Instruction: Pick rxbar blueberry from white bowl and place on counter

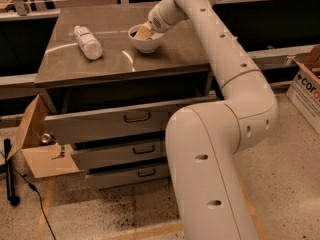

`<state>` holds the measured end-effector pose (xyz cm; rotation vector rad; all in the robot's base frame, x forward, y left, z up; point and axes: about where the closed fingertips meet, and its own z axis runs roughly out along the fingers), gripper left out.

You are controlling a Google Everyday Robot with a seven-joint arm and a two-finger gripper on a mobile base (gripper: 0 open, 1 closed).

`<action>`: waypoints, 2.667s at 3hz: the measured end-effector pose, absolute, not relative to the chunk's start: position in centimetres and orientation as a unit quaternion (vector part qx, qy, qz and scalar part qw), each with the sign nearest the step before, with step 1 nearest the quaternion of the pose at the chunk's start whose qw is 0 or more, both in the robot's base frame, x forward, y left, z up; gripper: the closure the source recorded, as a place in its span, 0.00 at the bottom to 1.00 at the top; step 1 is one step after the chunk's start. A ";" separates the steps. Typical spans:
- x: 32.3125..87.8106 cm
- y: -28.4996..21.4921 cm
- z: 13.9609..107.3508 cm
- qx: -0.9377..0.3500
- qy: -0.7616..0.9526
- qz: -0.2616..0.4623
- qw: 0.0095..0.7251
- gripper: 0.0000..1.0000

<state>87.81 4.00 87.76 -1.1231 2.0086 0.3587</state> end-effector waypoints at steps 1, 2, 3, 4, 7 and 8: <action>87.8 4.5 87.4 -0.445 0.792 0.145 0.392 0.62; 87.5 5.1 87.0 -0.453 0.789 0.150 0.387 0.49; 87.1 6.0 86.5 -0.465 0.785 0.158 0.377 0.37; 87.1 6.7 86.3 -0.471 0.782 0.162 0.375 0.19; 87.5 9.2 87.5 -0.484 0.762 0.166 0.396 0.67; 88.3 10.3 90.0 -0.491 0.740 0.155 0.433 0.90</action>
Offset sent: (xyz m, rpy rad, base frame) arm 0.0051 0.0114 0.0022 -0.0017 0.0230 0.0627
